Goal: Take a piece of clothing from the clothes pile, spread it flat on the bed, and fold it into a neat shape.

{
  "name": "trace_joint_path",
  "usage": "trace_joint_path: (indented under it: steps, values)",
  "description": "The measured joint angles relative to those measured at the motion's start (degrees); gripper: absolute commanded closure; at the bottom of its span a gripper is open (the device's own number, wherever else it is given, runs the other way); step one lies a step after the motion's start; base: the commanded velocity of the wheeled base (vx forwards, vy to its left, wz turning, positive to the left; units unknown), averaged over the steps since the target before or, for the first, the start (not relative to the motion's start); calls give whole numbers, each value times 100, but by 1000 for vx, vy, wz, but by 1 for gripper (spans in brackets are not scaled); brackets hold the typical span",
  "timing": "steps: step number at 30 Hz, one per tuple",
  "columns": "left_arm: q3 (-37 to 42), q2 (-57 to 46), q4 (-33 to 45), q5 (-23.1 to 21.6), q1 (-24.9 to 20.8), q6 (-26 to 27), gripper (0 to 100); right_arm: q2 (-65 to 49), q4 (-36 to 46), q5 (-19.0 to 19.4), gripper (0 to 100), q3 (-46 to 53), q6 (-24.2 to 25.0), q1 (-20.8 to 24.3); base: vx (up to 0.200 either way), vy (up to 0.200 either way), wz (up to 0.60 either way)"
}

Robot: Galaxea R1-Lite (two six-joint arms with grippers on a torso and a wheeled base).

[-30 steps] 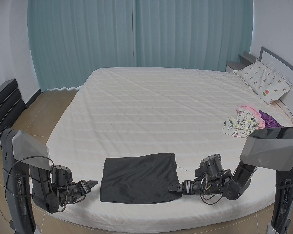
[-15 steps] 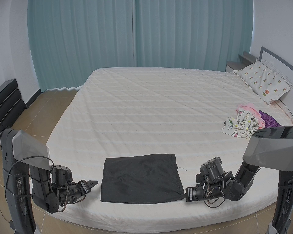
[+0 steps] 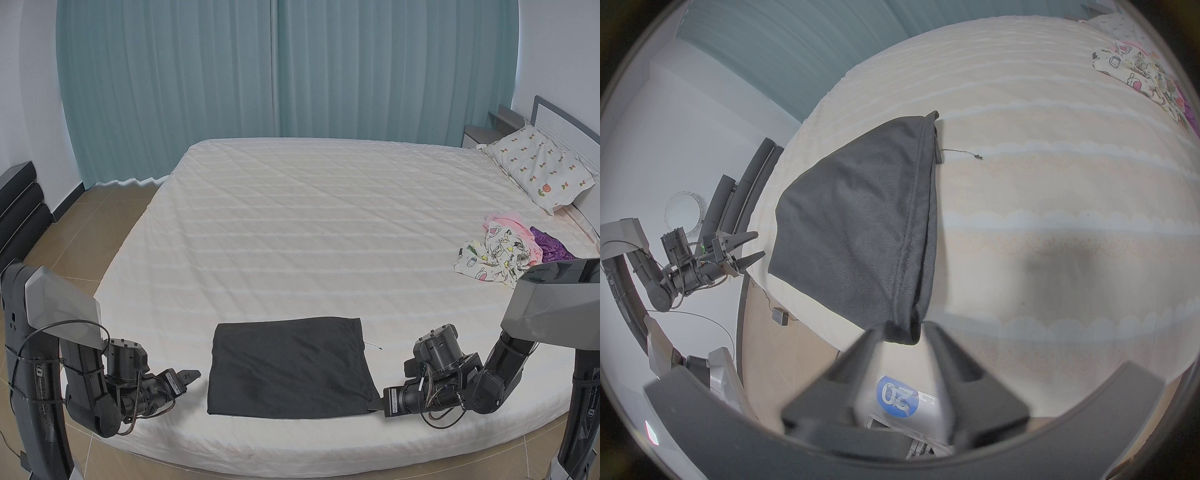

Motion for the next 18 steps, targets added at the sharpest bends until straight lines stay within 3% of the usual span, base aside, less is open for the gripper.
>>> trace_joint_path:
  steps: [11,18]
  values:
    - [311,-323,-441,-2,-2,-30,0,-402,-101,-266,0,138,123,-325,0,0,0]
    - [733,-1029,-828,-2,-37,257,0,-1532,-416,-519,0,672,474,-596,0,0,0]
